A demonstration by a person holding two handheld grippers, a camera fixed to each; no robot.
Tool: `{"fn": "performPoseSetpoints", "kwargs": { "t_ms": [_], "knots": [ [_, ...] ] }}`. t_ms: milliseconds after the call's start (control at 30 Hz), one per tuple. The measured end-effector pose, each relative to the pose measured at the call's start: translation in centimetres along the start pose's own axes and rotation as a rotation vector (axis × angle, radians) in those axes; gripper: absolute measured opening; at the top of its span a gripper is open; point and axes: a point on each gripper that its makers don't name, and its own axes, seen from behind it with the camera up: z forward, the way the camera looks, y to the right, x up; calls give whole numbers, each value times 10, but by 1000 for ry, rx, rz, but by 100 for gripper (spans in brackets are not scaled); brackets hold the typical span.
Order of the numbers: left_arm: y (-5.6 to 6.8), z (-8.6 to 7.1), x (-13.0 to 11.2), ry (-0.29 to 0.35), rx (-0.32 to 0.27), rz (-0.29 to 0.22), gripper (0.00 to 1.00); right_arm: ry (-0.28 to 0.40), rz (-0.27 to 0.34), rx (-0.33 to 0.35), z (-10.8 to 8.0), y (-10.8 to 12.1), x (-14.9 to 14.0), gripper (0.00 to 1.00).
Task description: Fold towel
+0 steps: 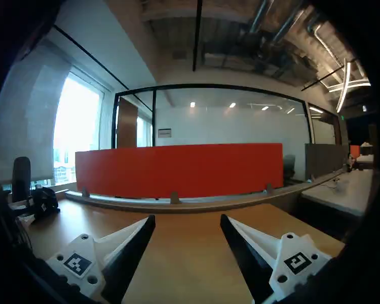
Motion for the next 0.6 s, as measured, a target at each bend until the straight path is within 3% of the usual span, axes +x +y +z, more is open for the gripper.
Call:
{"fn": "performPoseSetpoints", "kwargs": {
  "t_ms": [600],
  "knots": [
    [0,0,0,0,0,0,98,1,35,-6,5,16,-54,100]
  ]
}}
